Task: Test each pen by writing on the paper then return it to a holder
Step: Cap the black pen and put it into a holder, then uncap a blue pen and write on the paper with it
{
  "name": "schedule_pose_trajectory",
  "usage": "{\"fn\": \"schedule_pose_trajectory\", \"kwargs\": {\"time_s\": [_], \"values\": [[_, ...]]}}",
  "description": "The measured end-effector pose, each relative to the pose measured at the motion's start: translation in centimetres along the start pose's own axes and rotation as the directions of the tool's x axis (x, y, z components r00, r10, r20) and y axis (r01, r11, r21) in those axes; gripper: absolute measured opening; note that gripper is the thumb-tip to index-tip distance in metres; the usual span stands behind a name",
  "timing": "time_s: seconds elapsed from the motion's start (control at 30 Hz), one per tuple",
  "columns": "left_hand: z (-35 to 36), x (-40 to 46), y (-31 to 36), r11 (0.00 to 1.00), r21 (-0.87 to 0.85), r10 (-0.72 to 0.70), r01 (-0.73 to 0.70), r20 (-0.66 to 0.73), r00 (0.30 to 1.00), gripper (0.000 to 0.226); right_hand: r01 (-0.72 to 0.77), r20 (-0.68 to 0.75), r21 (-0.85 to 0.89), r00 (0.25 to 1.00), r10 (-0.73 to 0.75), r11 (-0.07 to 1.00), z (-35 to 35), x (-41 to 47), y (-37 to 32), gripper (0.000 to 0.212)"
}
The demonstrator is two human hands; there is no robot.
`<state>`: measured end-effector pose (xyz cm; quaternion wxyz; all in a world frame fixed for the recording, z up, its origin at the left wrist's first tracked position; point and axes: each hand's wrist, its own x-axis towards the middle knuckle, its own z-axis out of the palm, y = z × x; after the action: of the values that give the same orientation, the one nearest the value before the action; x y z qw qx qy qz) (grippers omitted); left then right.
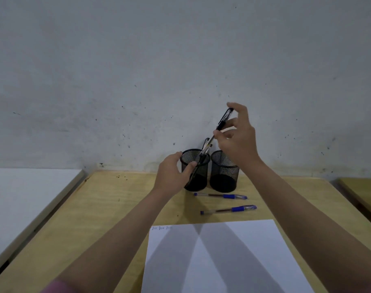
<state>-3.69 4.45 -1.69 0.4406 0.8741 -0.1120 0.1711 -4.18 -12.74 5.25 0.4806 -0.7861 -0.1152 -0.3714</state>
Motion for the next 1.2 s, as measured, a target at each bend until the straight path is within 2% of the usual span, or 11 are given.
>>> {"fn": "schedule_pose_trajectory", "kwargs": {"time_s": [0.33,0.47,0.8,1.03,1.2], "values": [[2.3,0.8,-1.0,1.000,-0.017,-0.009,0.008,-0.063,0.998,0.057,-0.120,0.127,-0.179,0.981,0.144,0.977,3.3,-2.0,5.4,0.037],[2.4,0.8,-1.3,0.999,-0.031,-0.012,0.010,-0.072,0.997,0.057,-0.085,0.158,-0.297,0.978,0.137,0.951,3.7,-2.2,6.3,0.040],[2.1,0.9,-1.1,1.000,0.004,-0.019,0.019,-0.053,0.998,0.060,-0.060,0.168,-0.341,0.978,0.124,0.938,2.9,-1.9,6.0,0.041],[1.9,1.0,-0.2,0.995,0.096,-0.023,0.022,0.009,1.000,0.059,-0.010,0.188,-0.352,0.979,0.082,0.936,2.2,-1.8,4.9,0.029],[1.0,0.1,0.6,0.997,0.079,0.017,-0.017,0.001,1.000,0.054,0.061,0.231,-0.342,0.973,0.021,0.938,1.3,-2.4,4.2,0.010]]}}
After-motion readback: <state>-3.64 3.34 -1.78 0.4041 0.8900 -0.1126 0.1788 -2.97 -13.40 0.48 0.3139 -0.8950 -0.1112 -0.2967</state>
